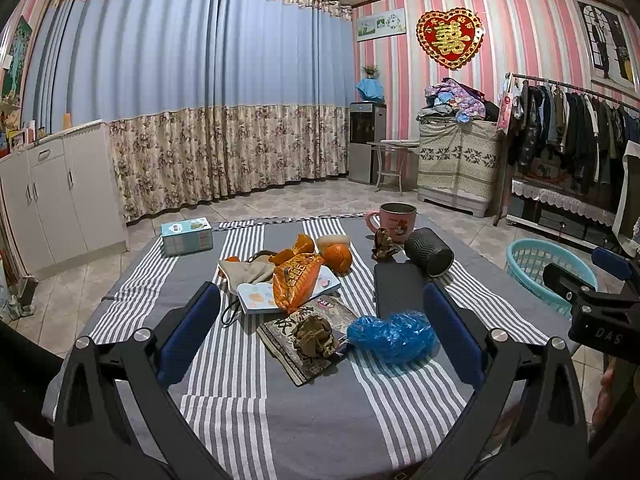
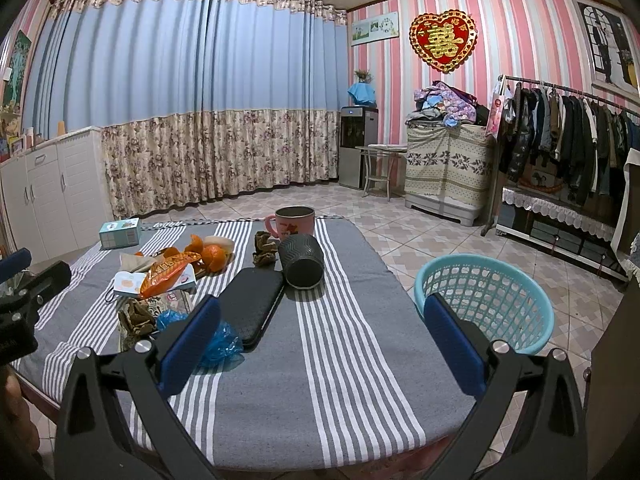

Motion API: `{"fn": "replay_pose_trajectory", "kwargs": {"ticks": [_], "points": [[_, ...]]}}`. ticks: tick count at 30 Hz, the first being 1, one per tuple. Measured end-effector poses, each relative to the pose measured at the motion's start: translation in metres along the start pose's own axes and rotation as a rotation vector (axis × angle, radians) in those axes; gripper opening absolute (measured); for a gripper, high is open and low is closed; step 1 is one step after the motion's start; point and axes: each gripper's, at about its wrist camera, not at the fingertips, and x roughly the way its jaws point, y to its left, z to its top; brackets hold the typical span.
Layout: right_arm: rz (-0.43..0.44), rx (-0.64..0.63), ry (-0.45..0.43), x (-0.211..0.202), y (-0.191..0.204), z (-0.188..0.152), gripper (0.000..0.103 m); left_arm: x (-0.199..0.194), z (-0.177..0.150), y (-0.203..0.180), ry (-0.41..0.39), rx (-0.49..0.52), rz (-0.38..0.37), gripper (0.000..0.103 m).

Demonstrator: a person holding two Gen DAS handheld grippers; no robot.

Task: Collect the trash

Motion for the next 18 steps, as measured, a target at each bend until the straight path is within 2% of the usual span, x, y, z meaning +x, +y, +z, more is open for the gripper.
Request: {"fn": "replay_pose_trajectory", "kwargs": {"ticks": [14, 18], "points": [[-0.007, -0.003, 0.007, 0.000, 0.000, 0.000, 0.099, 0.000, 0.001, 0.006, 0.015, -0.013, 0.007, 0.098], [-0.012, 0.005, 0.019, 0.004, -0.003, -0.002, 0.099, 0.015, -0.009, 0.013, 0.039, -0.029, 0.004, 0.098]]}}
